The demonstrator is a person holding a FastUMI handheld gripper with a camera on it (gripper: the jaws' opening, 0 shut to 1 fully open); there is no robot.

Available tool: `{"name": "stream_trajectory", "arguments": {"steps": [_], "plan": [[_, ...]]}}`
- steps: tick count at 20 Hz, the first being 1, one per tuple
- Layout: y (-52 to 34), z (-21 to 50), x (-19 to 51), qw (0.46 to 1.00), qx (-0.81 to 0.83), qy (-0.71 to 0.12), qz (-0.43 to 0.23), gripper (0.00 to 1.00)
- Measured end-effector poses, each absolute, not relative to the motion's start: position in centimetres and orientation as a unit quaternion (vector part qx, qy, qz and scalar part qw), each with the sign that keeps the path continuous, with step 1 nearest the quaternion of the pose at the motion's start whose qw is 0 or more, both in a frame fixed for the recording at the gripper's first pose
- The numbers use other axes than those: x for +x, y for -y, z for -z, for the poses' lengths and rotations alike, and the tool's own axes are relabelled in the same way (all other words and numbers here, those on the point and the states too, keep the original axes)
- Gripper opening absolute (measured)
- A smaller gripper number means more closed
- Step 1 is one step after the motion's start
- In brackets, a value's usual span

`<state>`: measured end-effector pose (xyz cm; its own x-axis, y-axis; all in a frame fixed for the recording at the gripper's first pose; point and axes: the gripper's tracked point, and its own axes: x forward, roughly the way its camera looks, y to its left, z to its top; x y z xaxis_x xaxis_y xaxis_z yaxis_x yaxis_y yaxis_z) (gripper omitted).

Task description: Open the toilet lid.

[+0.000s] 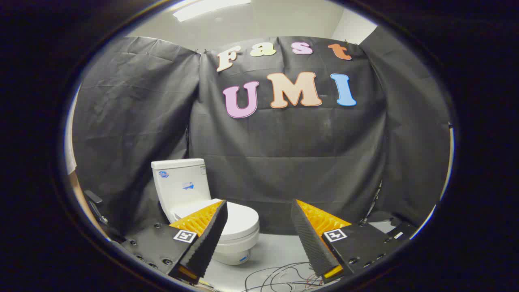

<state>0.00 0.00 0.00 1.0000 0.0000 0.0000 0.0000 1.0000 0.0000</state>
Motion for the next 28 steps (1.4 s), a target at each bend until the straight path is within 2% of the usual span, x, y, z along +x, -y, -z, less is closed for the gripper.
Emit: {"name": "stream_trajectory", "arguments": {"steps": [28], "plan": [[0.03, 0.53, 0.50, 1.000, 0.000, -0.010, 0.003, 0.98]]}}
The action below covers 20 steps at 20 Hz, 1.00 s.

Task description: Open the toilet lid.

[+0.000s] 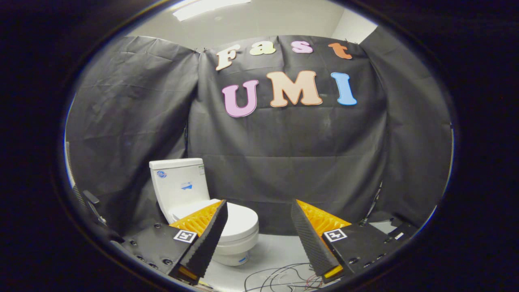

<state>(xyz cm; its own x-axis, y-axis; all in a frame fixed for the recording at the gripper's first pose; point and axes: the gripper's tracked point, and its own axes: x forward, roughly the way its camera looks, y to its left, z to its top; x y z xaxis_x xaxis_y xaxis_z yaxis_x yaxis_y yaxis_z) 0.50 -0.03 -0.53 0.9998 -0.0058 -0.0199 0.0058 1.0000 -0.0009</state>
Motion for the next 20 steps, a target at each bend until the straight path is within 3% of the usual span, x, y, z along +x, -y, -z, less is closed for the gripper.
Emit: {"name": "stream_trajectory", "arguments": {"steps": [10, 20], "plan": [[-0.2, -0.1, 7.3, 1.000, -0.007, -0.022, 0.008, 0.98], [-3.2, -3.6, 11.2, 0.996, 0.000, 0.010, 0.088, 0.98]]}}
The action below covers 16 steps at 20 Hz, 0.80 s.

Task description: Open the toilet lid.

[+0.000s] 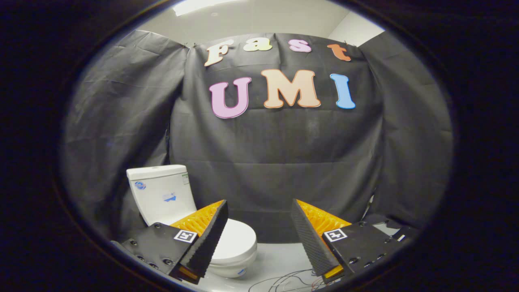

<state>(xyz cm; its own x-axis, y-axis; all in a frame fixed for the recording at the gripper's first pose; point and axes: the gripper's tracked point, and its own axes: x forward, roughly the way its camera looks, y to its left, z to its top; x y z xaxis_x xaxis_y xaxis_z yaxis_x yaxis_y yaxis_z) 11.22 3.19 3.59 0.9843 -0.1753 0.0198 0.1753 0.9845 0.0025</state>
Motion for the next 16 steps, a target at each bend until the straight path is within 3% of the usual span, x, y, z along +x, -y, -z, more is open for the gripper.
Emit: {"name": "stream_trajectory", "arguments": {"steps": [11, 16], "plan": [[-5.4, -7.2, 9.8, 0.956, 0.052, 0.123, 0.260, 0.92], [-5.2, -3.3, 7.8, 0.910, 0.154, 0.132, 0.362, 0.89]]}}
